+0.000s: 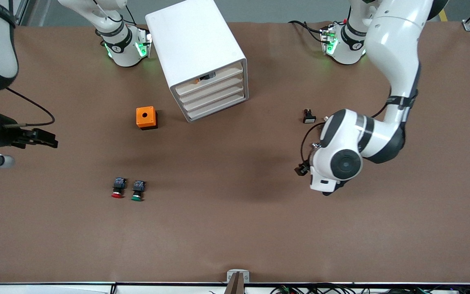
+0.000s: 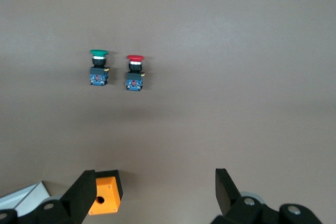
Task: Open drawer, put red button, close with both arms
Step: 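Move the left gripper toward the cabinet while the right gripper reaches the buttons, then grasp the red button with the right gripper while the left gripper grips the drawer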
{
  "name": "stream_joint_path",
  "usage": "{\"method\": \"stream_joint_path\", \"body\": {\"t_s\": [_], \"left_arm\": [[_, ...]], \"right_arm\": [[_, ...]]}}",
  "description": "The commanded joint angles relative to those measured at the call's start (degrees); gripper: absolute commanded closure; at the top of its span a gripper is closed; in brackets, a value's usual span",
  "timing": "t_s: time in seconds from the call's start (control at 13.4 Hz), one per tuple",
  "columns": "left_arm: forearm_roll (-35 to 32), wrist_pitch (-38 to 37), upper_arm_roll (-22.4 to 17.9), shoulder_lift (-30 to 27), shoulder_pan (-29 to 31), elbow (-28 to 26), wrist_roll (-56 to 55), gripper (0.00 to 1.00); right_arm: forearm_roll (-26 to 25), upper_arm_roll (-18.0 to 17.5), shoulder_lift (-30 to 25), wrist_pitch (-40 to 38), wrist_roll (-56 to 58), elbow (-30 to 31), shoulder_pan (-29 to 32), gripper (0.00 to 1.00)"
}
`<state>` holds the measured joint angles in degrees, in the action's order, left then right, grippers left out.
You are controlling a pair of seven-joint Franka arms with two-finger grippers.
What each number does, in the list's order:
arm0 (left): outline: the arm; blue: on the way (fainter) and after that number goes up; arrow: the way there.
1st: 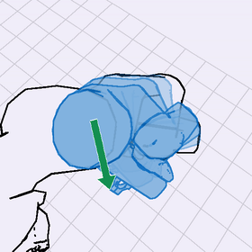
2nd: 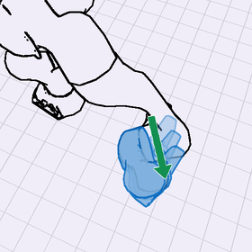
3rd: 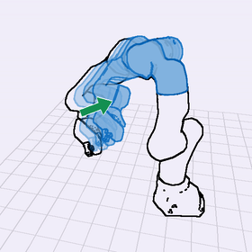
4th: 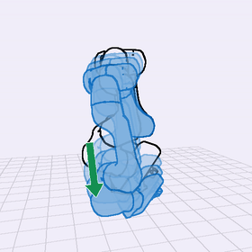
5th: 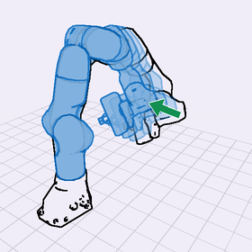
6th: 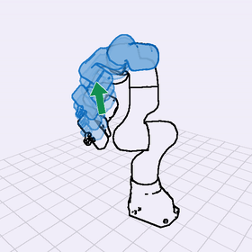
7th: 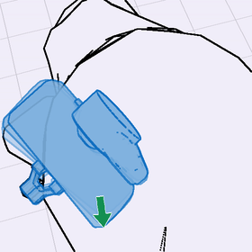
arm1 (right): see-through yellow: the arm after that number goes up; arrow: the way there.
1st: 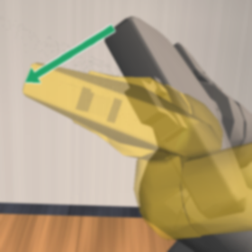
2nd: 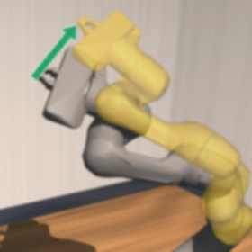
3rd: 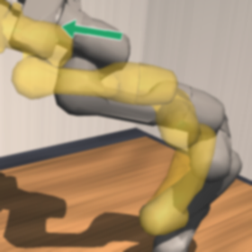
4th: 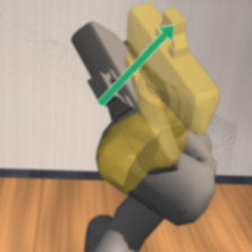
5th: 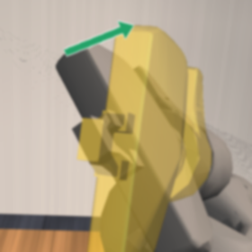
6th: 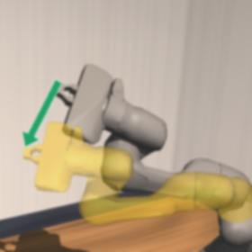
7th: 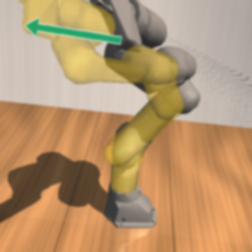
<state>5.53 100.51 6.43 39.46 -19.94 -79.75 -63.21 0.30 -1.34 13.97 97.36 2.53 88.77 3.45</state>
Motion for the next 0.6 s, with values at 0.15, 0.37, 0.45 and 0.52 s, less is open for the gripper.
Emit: {"method": "stream_joint_path", "body": {"t_s": [0.15,0.37,0.45,0.52], "left_arm": [[14.3,0.0,-0.3,4.0,-3.1,1.6,-18.1,0.0],[25.6,1.4,-0.4,5.9,-4.5,1.6,-35.2,0.0],[27.2,1.4,-0.4,6.1,-4.8,1.5,-39.8,0.0],[28.3,1.4,-0.3,6.1,-5.7,1.5,-42.8,0.0]], "right_arm": [[0.8,-0.2,8.6,8.6,-0.1,1.6,-0.6,0.0],[1.1,-0.2,14.7,14.8,-3.3,1.8,-2.0,0.0],[1.1,-0.2,16.2,17.1,-4.9,2.2,-2.9,0.0],[1.1,-0.2,17.8,20.4,-6.0,3.1,-3.5,0.0]]}}
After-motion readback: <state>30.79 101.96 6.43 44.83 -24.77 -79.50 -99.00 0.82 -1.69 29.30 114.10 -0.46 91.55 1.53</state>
